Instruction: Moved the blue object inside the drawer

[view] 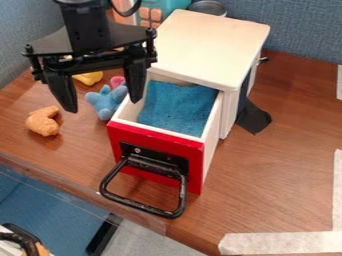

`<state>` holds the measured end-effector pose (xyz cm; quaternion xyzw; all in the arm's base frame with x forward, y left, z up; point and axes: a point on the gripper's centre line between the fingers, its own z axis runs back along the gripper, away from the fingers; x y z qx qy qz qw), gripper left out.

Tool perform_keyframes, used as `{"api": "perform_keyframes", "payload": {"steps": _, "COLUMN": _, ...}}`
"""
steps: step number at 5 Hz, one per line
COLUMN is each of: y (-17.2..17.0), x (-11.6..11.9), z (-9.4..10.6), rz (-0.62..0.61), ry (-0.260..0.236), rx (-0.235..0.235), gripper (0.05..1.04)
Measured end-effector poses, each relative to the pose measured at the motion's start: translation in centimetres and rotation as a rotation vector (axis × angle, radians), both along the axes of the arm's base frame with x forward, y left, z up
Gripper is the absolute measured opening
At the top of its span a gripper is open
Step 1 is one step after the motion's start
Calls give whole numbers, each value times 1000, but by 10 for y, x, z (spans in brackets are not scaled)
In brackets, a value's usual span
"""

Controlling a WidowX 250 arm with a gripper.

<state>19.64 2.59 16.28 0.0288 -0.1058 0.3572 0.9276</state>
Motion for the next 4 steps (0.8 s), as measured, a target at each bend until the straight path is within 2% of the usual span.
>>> {"api": "perform_keyframes", "payload": {"steps": 1, "y": 0, "x": -1, "z": -4, "rz": 6, "ry": 15, "rx": -1, "gripper": 1001}}
{"api": "perform_keyframes", "payload": {"steps": 2, "y": 26, "x": 7, "z": -13, "rz": 128, "ry": 27, "rx": 17, "gripper": 1001}}
{"api": "perform_keyframes", "payload": {"steps": 4, "y": 64, "x": 30, "z": -12, "rz": 327, "ry": -40, "rx": 36, "gripper": 1001}}
